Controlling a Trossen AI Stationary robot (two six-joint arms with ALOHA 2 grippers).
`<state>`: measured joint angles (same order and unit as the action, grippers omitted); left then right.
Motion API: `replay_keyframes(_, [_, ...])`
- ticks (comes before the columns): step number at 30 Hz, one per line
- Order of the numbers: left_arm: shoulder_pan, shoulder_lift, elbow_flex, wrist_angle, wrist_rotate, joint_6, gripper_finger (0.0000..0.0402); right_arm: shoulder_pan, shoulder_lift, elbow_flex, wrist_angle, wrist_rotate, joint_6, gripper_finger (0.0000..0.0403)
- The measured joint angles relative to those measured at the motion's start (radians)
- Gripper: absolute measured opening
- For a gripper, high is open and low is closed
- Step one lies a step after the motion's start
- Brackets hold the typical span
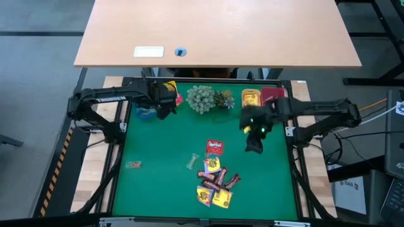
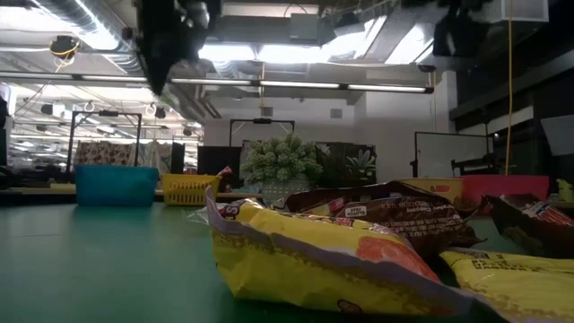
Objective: Sort candy
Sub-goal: Put the green gummy into the blue bin, then put the brown chocolate into the red bin
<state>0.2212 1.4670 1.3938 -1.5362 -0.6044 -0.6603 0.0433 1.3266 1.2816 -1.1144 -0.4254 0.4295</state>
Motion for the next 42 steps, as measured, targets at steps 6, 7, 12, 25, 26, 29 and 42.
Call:
replay_keyframes(6, [0.088, 0.003, -0.111, -0.022, -0.015, -0.062, 0.0, 0.162, 0.0, 0.0, 0.064, 0.062, 0.083, 0.0262])
replay_keyframes(7, [0.098, 0.004, -0.132, -0.016, -0.012, -0.069, 0.0, 0.184, 0.0, 0.0, 0.069, 0.074, 0.088, 0.0262])
replay_keyframes(12, [0.12, 0.004, -0.229, 0.039, -0.006, -0.071, 0.0004, 0.276, 0.007, 0.0, 0.077, 0.172, 0.117, 0.0262])
replay_keyframes(25, [0.151, 0.003, -0.318, 0.195, 0.118, -0.073, 0.0123, 0.477, 0.165, 0.0, 0.166, 0.268, 0.206, 0.0262])
replay_keyframes(26, [0.147, 0.003, -0.318, 0.224, 0.148, -0.073, 0.0126, 0.494, 0.181, 0.0, 0.182, 0.278, 0.207, 0.0262])
replay_keyframes(29, [0.123, 0.003, -0.318, 0.314, 0.233, -0.067, 0.0129, 0.551, 0.229, 0.0, 0.21, 0.329, 0.206, 0.0262])
replay_keyframes(42, [-0.064, 0.003, -0.318, 0.603, 0.337, -0.094, 0.013, 0.691, 0.388, 0.0, 0.234, 0.53, 0.193, 0.0262])
